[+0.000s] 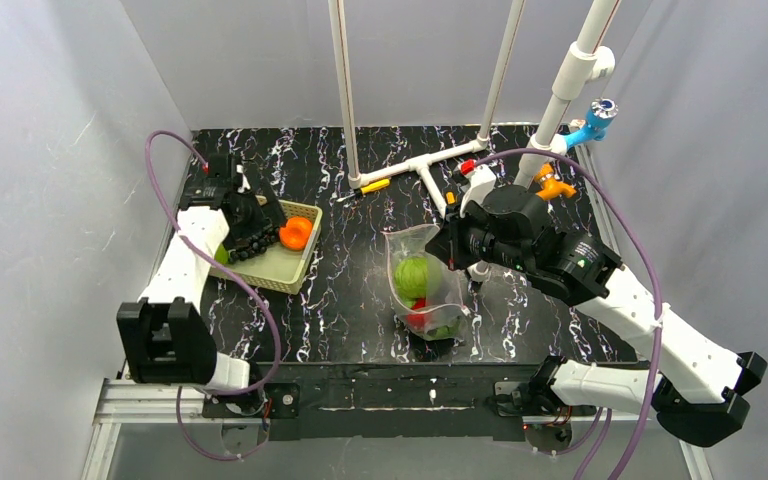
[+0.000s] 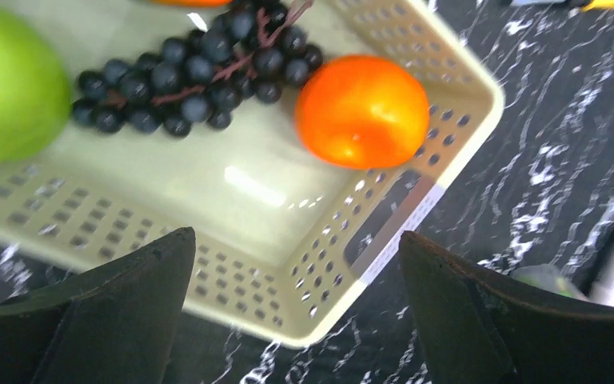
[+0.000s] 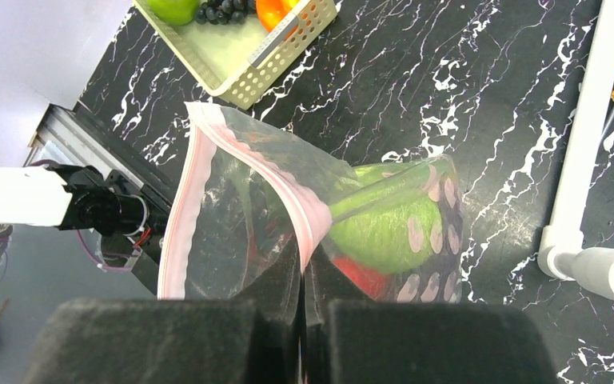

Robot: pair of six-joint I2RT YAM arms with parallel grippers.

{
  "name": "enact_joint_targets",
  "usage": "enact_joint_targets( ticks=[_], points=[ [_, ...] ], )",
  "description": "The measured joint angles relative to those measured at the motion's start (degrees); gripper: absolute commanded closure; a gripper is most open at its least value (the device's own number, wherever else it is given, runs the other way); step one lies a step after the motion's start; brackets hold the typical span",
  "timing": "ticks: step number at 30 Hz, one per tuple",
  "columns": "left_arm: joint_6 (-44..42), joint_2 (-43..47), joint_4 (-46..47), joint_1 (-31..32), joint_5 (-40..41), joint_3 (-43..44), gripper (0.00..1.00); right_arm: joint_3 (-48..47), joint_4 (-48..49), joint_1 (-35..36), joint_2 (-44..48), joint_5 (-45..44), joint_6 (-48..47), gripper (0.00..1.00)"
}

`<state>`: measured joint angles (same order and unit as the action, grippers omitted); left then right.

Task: Place the food in the zip-top bag and seal the zipper
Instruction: Pick up the fake fruit from the bin.

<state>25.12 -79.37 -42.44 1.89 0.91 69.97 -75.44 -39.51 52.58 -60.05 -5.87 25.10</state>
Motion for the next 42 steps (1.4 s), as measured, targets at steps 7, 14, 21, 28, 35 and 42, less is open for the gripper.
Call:
enact_joint_targets(
  ticks=[7,14,21,28,35,42],
  points=[
    [0.87,-11.89,11.98,-5.33,-9.38,-0.57,0.02,-0.02,0.33,0.00,-1.18,0.09,-0.02,0.99],
    [2.60,-15.34,28.04,-5.49,-16.96,-9.49,0.02,-0.02,0.42,-0.07,-1.29,0.04,-0.02,0.99],
    [2.27,-15.39,28.81,-5.44,-18.95,-9.92,0.03,-0.20,0.46,-0.07,-1.81,0.26,0.00,0.99],
    [3.58,-15.47,29.79,-5.11,-24.61,-10.51,0.13,-0.31,0.39,-0.07,-1.99,0.46,0.04,0.99],
    [3.17,-16.11,28.55,-4.61,-25.88,-10.45,0.09,-1.49,-0.31,-0.07,-2.54,0.46,0.04,0.99],
    [2.80,-18.38,26.91,-3.82,-24.55,-9.46,0.09,-2.03,-0.72,-0.07,-3.10,0.52,0.07,0.99]
  ],
)
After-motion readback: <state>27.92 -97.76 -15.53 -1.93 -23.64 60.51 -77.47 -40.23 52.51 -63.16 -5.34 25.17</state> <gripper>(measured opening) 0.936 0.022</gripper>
